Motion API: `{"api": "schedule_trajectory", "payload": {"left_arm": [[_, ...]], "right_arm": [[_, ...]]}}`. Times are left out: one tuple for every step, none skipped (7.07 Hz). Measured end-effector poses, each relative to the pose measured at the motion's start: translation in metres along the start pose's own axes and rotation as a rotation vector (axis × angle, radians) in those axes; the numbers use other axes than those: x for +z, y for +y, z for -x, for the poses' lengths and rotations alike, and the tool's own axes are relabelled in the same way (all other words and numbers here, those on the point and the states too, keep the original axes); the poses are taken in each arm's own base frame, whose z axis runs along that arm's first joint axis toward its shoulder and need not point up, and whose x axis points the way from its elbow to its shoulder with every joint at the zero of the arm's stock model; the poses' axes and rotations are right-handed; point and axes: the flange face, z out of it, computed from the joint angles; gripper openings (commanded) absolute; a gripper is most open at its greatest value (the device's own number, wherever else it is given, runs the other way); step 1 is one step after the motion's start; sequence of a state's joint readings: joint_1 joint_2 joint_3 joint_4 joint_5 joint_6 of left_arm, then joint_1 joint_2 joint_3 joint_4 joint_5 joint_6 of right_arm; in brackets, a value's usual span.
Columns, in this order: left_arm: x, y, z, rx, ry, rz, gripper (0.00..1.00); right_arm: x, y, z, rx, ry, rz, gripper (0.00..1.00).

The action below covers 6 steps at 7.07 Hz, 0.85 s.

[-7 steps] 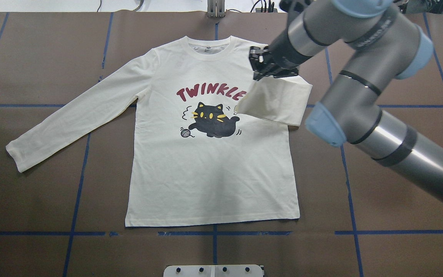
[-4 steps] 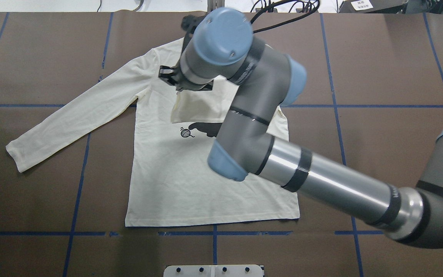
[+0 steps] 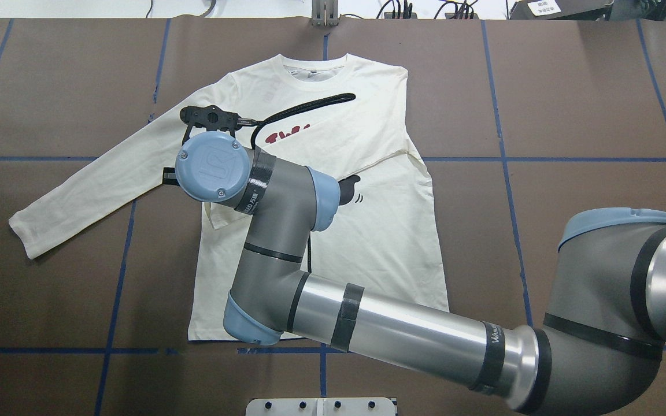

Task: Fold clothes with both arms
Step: 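Lift the sleeve with the right gripper and fold it across the shirt front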

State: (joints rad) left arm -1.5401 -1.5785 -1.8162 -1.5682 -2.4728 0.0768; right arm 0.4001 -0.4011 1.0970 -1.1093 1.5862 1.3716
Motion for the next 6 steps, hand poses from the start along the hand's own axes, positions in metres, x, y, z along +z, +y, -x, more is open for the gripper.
{"api": "schedule_trajectory", "payload": {"left_arm": [[0.001,0.000,0.001,-0.001,0.000,0.001,1.00],[0.002,0.000,0.002,-0.003,0.001,0.003,1.00],[0.002,0.001,0.003,-0.005,0.002,0.004,1.00],[0.002,0.001,0.003,-0.005,0.003,0.004,1.00],[0.003,0.001,0.003,-0.005,0.003,0.005,1.00],[0.003,0.001,0.003,-0.005,0.004,0.005,1.00]], "right_arm": [[0.003,-0.003,0.005,0.001,0.000,-0.010,0.00],[0.006,-0.010,0.009,0.005,-0.001,-0.038,0.00],[0.011,-0.018,0.015,0.014,0.012,-0.074,0.00],[0.020,-0.024,0.018,0.023,0.025,-0.103,0.00],[0.029,-0.028,0.016,0.027,0.028,-0.131,0.14],[0.038,-0.031,0.015,0.030,0.033,-0.153,0.28]]}}
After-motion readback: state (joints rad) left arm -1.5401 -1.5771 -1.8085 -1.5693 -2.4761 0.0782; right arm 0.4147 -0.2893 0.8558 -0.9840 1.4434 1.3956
